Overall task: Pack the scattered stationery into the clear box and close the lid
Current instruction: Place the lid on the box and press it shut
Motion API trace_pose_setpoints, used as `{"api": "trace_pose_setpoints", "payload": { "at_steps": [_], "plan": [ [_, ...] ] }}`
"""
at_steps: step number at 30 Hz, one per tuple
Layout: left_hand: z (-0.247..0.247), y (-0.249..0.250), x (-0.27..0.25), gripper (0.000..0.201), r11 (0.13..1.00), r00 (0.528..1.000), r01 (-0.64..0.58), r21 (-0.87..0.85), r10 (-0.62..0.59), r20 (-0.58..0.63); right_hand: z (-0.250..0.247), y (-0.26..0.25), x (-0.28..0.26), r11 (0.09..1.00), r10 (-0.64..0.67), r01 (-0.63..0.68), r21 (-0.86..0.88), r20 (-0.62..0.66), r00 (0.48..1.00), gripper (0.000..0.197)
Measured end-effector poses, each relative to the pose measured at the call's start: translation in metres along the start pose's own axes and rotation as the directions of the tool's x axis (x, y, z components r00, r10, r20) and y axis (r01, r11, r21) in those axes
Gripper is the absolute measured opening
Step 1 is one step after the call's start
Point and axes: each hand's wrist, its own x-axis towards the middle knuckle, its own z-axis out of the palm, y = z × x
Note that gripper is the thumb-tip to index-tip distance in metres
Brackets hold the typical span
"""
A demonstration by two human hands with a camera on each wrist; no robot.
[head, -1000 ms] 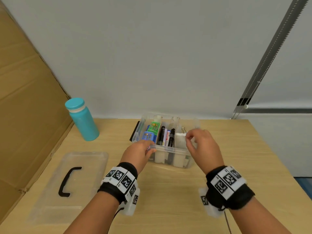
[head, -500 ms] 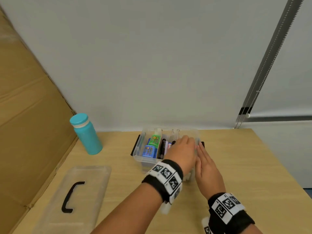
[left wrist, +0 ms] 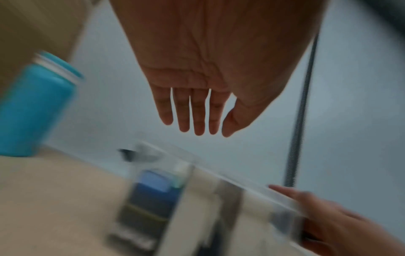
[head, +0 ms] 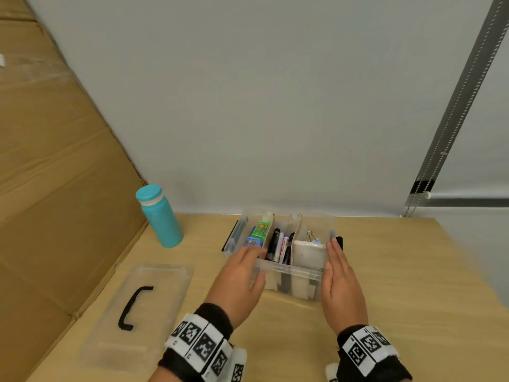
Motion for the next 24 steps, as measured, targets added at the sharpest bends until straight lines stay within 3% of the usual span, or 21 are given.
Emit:
{"api": "trace_pose_setpoints", "payload": {
  "at_steps": [3, 7, 11, 14, 16, 18, 22, 24],
  "plan": [
    [-0.02, -0.054, -0.037, 0.045, 0.975, 0.973, 0.22, 0.021, -0.218, -0.08, 0.001, 0.0, -0.001, 0.999, 0.025, -0.025, -0.025, 0.017, 1.0, 0.057],
    [-0.039, -0.124, -0.081, 0.056, 0.828, 0.819, 0.559, 0.035, -0.545, -0.18, -0.002, -0.025, -0.01, 0.988, 0.009, -0.003, -0.155, 0.036, 0.999, 0.06],
    [-0.045, -0.182, -0.101, 0.073, 0.664, 0.65, 0.747, -0.044, -0.742, -0.161, 0.009, -0.078, -0.028, 0.948, -0.225, 0.259, -0.185, 0.184, 0.957, 0.061],
    [-0.05, -0.218, -0.099, 0.077, 0.592, 0.581, 0.804, -0.054, -0.802, -0.137, 0.044, -0.113, -0.041, 0.879, -0.393, 0.462, -0.12, 0.368, 0.842, 0.063],
    [-0.055, -0.238, -0.093, 0.077, 0.569, 0.564, 0.822, -0.023, -0.819, -0.108, 0.077, -0.133, -0.045, 0.84, -0.427, 0.533, -0.1, 0.485, 0.763, 0.062],
    [-0.058, -0.251, -0.088, 0.076, 0.574, 0.572, 0.819, 0.004, -0.817, -0.075, 0.108, -0.148, -0.043, 0.862, -0.381, 0.506, -0.047, 0.599, 0.705, 0.062],
    [-0.064, -0.272, -0.08, 0.075, 0.598, 0.597, 0.802, 0.014, -0.801, 0.041, 0.153, -0.174, -0.03, 0.974, -0.058, 0.212, -0.078, 0.821, 0.568, 0.065],
    [-0.065, -0.276, -0.076, 0.069, 0.62, 0.615, 0.784, 0.033, -0.783, 0.096, 0.171, -0.184, -0.023, 0.986, 0.007, 0.136, -0.101, 0.827, 0.562, 0.068]
  ]
}}
